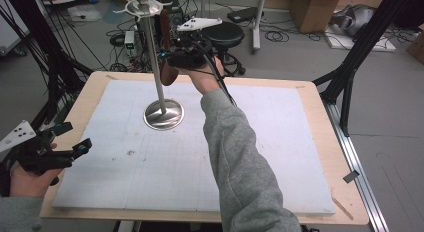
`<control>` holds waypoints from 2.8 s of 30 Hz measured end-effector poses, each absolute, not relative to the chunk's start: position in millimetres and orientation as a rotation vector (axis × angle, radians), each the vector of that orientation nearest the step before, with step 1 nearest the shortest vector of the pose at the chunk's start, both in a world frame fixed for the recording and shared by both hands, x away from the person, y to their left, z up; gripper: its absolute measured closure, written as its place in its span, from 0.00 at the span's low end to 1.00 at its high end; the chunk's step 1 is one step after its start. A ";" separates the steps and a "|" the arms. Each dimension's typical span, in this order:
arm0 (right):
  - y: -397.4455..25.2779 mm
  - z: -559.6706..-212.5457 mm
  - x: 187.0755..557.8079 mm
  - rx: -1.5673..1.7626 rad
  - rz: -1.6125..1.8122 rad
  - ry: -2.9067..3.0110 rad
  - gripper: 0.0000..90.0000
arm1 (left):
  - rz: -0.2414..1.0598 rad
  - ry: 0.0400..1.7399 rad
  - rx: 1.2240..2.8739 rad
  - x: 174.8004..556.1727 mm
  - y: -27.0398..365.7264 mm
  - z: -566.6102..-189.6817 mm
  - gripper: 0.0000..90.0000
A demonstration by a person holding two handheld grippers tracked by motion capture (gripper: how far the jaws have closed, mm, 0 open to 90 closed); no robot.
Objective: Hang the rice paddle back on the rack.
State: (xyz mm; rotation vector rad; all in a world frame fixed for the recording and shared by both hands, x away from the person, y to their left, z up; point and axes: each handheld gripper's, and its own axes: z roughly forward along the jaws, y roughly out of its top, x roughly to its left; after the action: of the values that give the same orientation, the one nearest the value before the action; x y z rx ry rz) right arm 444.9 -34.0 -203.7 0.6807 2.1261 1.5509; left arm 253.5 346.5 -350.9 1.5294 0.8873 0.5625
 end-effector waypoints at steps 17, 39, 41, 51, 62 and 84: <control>-79.2 -219.7 437.9 0.766 1.531 2.140 0.00 | 0.527 0.851 1.556 271.9 327.4 -349.7 0.02; -172.2 -262.1 411.2 0.845 1.489 2.176 0.00 | 0.568 0.826 1.568 278.7 321.8 -342.0 0.02; -179.3 -266.1 408.8 0.860 1.487 2.179 0.00 | 0.565 0.827 1.567 279.3 321.8 -342.1 0.02; -201.1 -285.6 394.6 0.857 1.511 2.217 0.00 | 0.516 0.839 1.536 288.1 321.0 -349.3 0.02; -229.2 -306.2 380.7 0.909 1.522 2.192 0.00 | 0.516 0.848 1.537 293.1 321.2 -350.6 0.02; -276.6 -349.8 362.8 1.022 1.492 2.147 0.00 | 0.504 0.850 1.574 300.0 309.4 -357.6 0.02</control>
State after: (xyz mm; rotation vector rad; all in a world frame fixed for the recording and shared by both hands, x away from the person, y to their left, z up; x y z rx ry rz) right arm 362.8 -276.6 -349.8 1.0225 2.1472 1.4921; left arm 300.0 309.4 -357.6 1.5744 0.8500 0.5043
